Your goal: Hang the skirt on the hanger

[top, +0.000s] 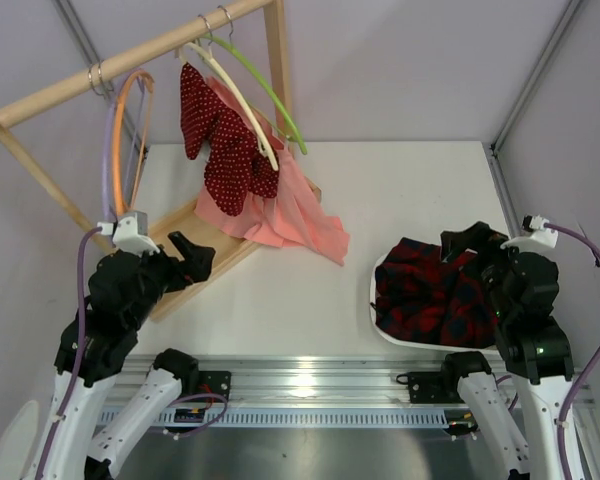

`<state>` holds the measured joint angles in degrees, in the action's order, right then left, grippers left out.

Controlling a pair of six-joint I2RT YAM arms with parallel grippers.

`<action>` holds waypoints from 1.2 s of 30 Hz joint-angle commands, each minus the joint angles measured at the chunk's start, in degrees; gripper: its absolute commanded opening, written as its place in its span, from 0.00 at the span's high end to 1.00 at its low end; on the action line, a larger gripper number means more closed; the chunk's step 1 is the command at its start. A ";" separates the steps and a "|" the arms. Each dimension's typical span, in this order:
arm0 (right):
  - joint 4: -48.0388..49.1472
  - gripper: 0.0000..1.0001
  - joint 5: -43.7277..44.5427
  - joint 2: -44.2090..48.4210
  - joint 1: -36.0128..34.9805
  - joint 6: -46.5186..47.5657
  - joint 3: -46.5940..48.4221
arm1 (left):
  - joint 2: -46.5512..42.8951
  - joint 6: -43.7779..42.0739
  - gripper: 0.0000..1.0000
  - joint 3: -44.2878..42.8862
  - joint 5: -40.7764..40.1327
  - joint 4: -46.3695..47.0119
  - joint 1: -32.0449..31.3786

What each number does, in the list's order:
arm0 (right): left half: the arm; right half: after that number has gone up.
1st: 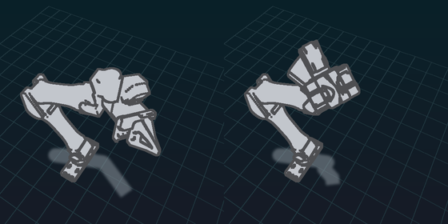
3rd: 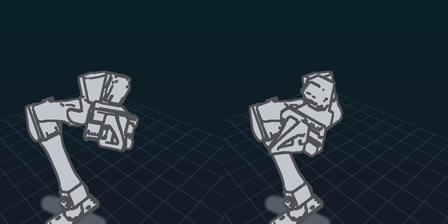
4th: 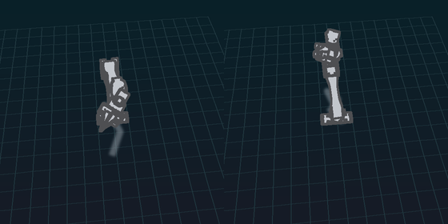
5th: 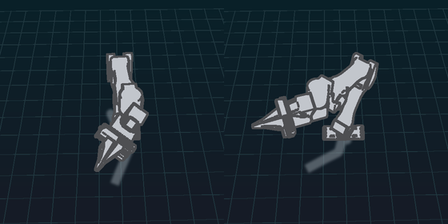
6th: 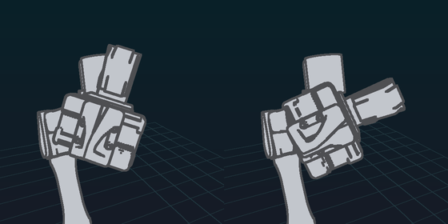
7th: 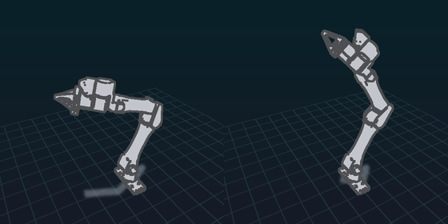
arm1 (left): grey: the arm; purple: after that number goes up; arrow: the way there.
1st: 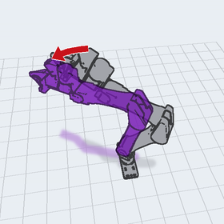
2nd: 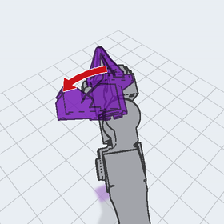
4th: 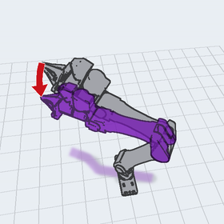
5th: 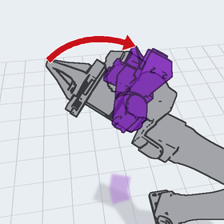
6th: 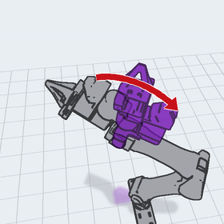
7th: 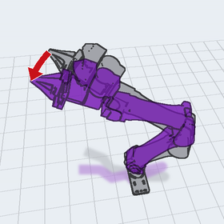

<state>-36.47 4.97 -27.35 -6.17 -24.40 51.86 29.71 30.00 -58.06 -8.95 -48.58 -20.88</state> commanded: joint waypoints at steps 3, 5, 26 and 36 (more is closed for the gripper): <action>3.16 0.01 -0.93 -0.94 0.11 -1.70 -2.10 | 2.45 1.20 0.01 -0.74 -1.16 -0.29 -0.30; 2.11 0.01 -0.76 -1.73 0.11 -1.79 -2.02 | 1.76 1.20 0.01 0.31 -0.72 0.93 -0.30; -20.48 0.01 3.38 -4.55 0.11 -6.71 2.28 | 4.47 -5.57 0.00 3.23 18.17 8.15 -0.30; -19.26 0.00 3.81 -7.01 0.11 -8.47 -0.44 | 5.44 -10.30 0.01 -6.35 25.09 5.07 -0.39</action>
<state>-56.10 7.77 -34.24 -6.17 -31.75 51.96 34.89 23.27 -59.83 9.34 -43.00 -20.88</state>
